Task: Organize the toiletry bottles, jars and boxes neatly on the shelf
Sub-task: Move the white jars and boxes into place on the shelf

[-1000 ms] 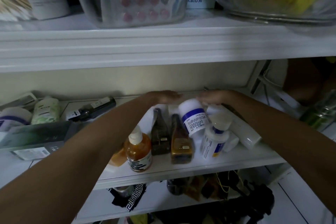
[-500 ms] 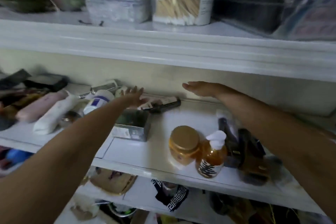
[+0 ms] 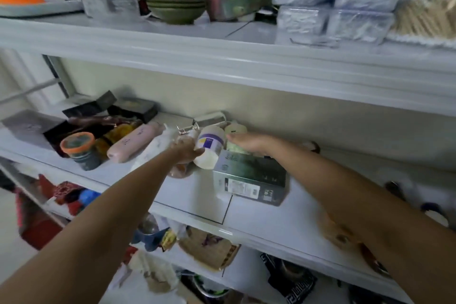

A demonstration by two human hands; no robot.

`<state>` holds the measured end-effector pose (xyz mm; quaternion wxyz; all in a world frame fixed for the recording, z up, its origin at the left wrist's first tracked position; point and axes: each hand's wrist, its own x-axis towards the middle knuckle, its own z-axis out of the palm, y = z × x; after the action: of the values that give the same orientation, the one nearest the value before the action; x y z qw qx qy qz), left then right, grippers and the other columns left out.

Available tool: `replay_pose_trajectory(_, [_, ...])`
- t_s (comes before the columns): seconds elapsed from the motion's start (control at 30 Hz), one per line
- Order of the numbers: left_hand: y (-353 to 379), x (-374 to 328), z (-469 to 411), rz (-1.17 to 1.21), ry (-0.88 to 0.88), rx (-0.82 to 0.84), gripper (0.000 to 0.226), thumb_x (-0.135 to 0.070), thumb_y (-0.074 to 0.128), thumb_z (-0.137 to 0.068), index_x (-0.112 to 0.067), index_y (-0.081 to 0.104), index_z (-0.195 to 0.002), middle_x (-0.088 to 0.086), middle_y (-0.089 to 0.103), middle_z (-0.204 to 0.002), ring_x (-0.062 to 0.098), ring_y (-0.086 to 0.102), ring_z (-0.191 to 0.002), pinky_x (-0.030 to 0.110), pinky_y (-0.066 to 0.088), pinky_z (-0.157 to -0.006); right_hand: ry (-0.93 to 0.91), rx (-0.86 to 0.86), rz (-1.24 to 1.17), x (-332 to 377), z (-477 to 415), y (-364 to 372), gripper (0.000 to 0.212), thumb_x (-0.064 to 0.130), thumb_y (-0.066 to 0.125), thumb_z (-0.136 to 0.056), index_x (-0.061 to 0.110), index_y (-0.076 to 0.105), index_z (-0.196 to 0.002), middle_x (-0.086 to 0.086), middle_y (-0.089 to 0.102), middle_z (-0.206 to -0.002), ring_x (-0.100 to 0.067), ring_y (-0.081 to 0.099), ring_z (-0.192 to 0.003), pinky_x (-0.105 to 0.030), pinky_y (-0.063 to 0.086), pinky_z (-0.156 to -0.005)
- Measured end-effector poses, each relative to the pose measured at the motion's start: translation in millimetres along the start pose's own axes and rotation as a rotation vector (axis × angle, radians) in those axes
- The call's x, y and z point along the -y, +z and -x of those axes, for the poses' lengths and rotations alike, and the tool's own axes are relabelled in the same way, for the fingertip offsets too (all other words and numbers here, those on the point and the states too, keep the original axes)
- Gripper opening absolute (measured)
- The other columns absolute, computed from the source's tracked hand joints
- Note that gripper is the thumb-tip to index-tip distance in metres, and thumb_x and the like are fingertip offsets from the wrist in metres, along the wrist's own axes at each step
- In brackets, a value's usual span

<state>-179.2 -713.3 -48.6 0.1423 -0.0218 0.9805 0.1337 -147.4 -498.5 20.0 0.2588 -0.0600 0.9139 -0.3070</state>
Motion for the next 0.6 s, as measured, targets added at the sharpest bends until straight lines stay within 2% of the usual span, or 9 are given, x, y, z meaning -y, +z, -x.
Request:
replay_pose_trajectory(0.07, [-7.2, -1.8, 10.2, 0.050, 0.013, 0.029, 0.053, -0.048, 0.037, -0.096, -0.010, 0.044, -0.133, 0.019, 0.043, -0.139, 0.035, 0.037, -0.129, 0.043, 0.029, -0.109, 0.048, 0.041, -0.068, 8.8, -6.1, 11.8, 0.064, 0.060, 0.022, -0.095, 0.021, 0.031, -0.145, -0.010, 0.027, -0.153, -0.029, 0.026, -0.139, -0.043, 0.024, -0.110])
replay_pose_trajectory(0.13, [-13.3, -3.7, 17.9, 0.129, 0.022, 0.061, 0.046, -0.042, 0.038, -0.099, -0.011, 0.045, -0.133, 0.018, 0.043, -0.138, 0.034, 0.035, -0.127, 0.040, 0.027, -0.108, 0.080, 0.021, -0.099, 13.9, -16.2, 20.5, 0.064, 0.062, 0.022, -0.094, 0.021, 0.041, -0.139, -0.010, 0.038, -0.145, -0.029, 0.034, -0.133, -0.037, 0.028, -0.102])
replay_pose_trajectory(0.2, [-15.3, -2.7, 17.3, 0.258, 0.021, 0.066, 0.045, -0.041, 0.044, -0.097, -0.009, 0.049, -0.128, 0.020, 0.050, -0.130, 0.033, 0.047, -0.116, 0.040, 0.037, -0.103, 0.108, -0.010, -0.135, 18.3, -25.3, 26.6, 0.067, 0.067, 0.023, -0.090, 0.022, 0.048, -0.133, -0.008, 0.044, -0.141, -0.027, 0.040, -0.128, -0.033, 0.030, -0.100])
replay_pose_trajectory(0.27, [-12.5, -1.4, 10.8, 0.332, 0.019, 0.063, 0.046, -0.044, 0.047, -0.094, -0.009, 0.052, -0.123, 0.019, 0.057, -0.120, 0.032, 0.055, -0.108, 0.042, 0.045, -0.098, 0.118, -0.038, -0.192, 22.8, -34.8, 31.0, 0.076, 0.075, 0.022, -0.083, 0.022, 0.053, -0.128, -0.010, 0.049, -0.137, -0.027, 0.045, -0.124, -0.039, 0.032, -0.107])
replay_pose_trajectory(0.3, [-11.8, -2.8, 9.5, 0.326, 0.028, 0.051, 0.045, -0.046, 0.048, -0.093, -0.010, 0.054, -0.120, 0.018, 0.060, -0.117, 0.031, 0.057, -0.105, 0.042, 0.047, -0.096, 0.130, -0.054, -0.226, 24.0, -40.2, 31.6, 0.081, 0.079, 0.022, -0.080, 0.021, 0.053, -0.128, -0.011, 0.051, -0.135, -0.027, 0.047, -0.123, -0.040, 0.033, -0.106])
replay_pose_trajectory(0.37, [-14.7, -9.7, 14.7, 0.286, 0.044, 0.022, 0.043, -0.046, 0.049, -0.092, -0.013, 0.056, -0.118, 0.015, 0.060, -0.117, 0.030, 0.057, -0.104, 0.041, 0.047, -0.095, 0.163, -0.074, -0.276, 29.0, -45.8, 32.1, 0.083, 0.077, 0.020, -0.082, 0.017, 0.054, -0.127, -0.010, 0.054, -0.132, -0.026, 0.048, -0.122, -0.033, 0.033, -0.098])
replay_pose_trajectory(0.43, [-16.1, -17.2, 16.7, 0.260, 0.053, 0.010, 0.043, -0.043, 0.050, -0.093, -0.014, 0.055, -0.123, 0.014, 0.057, -0.121, 0.030, 0.054, -0.110, 0.041, 0.044, -0.098, 0.195, -0.085, -0.310, 31.5, -52.3, 33.7, 0.079, 0.074, 0.020, -0.086, 0.014, 0.055, -0.124, -0.011, 0.057, -0.128, -0.025, 0.051, -0.120, -0.034, 0.035, -0.091])
replay_pose_trajectory(0.5, [-15.4, -21.2, 15.9, 0.294, 0.035, -0.015, 0.046, -0.044, 0.055, -0.090, -0.014, 0.054, -0.125, 0.015, 0.056, -0.123, 0.031, 0.053, -0.112, 0.041, 0.044, -0.097, 0.231, -0.094, -0.334, 32.2, -59.9, 35.5, 0.082, 0.075, 0.020, -0.084, 0.013, 0.054, -0.125, -0.012, 0.057, -0.129, -0.024, 0.052, -0.119, -0.035, 0.036, -0.092])
replay_pose_trajectory(0.6, [-13.8, -21.5, 12.5, 0.529, -0.020, -0.023, 0.050, -0.040, 0.067, -0.082, -0.011, 0.055, -0.121, 0.010, 0.059, -0.114, 0.026, 0.057, -0.099, 0.030, 0.052, -0.074, 0.277, -0.084, -0.420, 34.3, -68.4, 32.4, 0.080, 0.072, 0.019, -0.088, 0.012, 0.054, -0.128, -0.012, 0.056, -0.131, -0.023, 0.051, -0.122, -0.034, 0.036, -0.097])
